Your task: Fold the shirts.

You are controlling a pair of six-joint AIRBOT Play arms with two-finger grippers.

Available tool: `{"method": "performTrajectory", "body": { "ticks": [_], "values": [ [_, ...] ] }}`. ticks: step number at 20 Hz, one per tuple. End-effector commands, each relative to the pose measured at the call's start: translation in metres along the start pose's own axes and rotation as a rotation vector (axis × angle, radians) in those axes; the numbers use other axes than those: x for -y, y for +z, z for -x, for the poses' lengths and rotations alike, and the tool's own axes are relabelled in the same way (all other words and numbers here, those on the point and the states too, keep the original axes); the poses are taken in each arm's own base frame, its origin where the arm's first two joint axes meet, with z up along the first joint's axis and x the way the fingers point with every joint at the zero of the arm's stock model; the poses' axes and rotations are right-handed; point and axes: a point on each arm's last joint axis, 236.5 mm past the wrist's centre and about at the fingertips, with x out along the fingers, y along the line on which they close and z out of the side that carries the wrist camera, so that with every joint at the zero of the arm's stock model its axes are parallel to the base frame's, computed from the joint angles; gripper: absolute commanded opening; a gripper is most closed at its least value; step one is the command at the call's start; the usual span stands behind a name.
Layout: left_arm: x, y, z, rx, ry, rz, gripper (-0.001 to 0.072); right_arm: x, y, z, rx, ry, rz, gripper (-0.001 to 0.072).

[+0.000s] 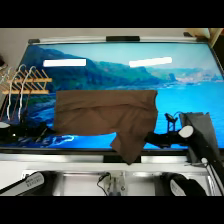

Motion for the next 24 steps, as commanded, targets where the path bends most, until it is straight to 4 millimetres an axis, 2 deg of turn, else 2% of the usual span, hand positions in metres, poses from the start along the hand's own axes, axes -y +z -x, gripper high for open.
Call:
{"method": "performTrajectory", "body": {
  "ticks": [1, 2, 4, 5, 6, 7, 8, 9, 10, 11, 14, 15, 16, 17, 20, 22, 24],
  "values": [
    [0.000, 0.000, 0.000, 0.002, 0.000, -0.002, 0.0032, -0.006, 0.007, -0.012, 0.065, -0.056, 0.020, 0.0497],
    [0.000, 0.001, 0.000, 0.004, 0.001, -0.004, 0.0031, -0.007, 0.011, -0.012, 0.085, -0.056, 0.008, 0.0495],
    [0.000, 0.001, 0.000, 0.005, 0.002, -0.004, 0.0032, -0.009, 0.021, -0.011, 0.128, -0.044, -0.017, 0.0323],
    [0.000, 0.001, 0.000, 0.006, 0.002, -0.004, 0.0032, -0.011, 0.022, -0.011, 0.130, -0.038, -0.024, 0.0321],
    [-0.001, 0.002, 0.000, 0.007, 0.003, -0.004, 0.0032, -0.013, 0.019, -0.010, 0.117, -0.031, -0.020, 0.0218],
    [0.000, 0.003, 0.000, 0.010, 0.003, -0.014, 0.0032, -0.016, 0.016, -0.008, 0.094, -0.029, 0.011, 0.0075],
    [0.002, 0.007, 0.003, 0.019, 0.003, -0.054, 0.0032, -0.022, 0.018, -0.002, 0.086, -0.028, 0.061, 0.0076],
    [0.010, 0.015, 0.009, 0.036, -0.016, -0.129, 0.0031, -0.032, 0.029, 0.009, 0.101, -0.022, 0.132, 0.0076],
    [0.027, 0.025, 0.019, 0.058, -0.058, -0.242, 0.0031, -0.043, 0.047, 0.024, 0.145, -0.025, 0.192, 0.0076],
    [0.045, 0.042, 0.032, 0.103, -0.095, -0.293, 0.0030, -0.055, 0.074, 0.046, 0.223, -0.043, 0.248, 0.0075],
    [0.087, 0.102, 0.069, 0.286, -0.114, -0.355, 0.0030, -0.081, 0.170, 0.119, 0.545, -0.136, 0.339, 0.0075],
    [0.101, 0.122, 0.075, 0.335, -0.097, -0.375, 0.0030, -0.089, 0.196, 0.131, 0.618, -0.145, 0.347, 0.0075],
    [0.118, 0.139, 0.075, 0.368, -0.092, -0.397, 0.0030, -0.094, 0.217, 0.133, 0.651, -0.149, 0.345, 0.0075],
    [0.133, 0.154, 0.071, 0.391, -0.091, -0.415, 0.0030, -0.096, 0.235, 0.125, 0.650, -0.152, 0.342, 0.0075],
    [0.164, 0.195, 0.042, 0.399, -0.113, -0.360, 0.0031, -0.092, 0.281, 0.083, 0.608, -0.159, 0.293, 0.0075],
    [0.166, 0.211, 0.019, 0.358, -0.130, -0.288, 0.0031, -0.088, 0.303, 0.062, 0.602, -0.158, 0.262, 0.0076],
    [0.154, 0.216, -0.009, 0.291, -0.139, -0.189, 0.0031, -0.079, 0.312, 0.043, 0.572, -0.167, 0.240, 0.0076]
  ]
}}
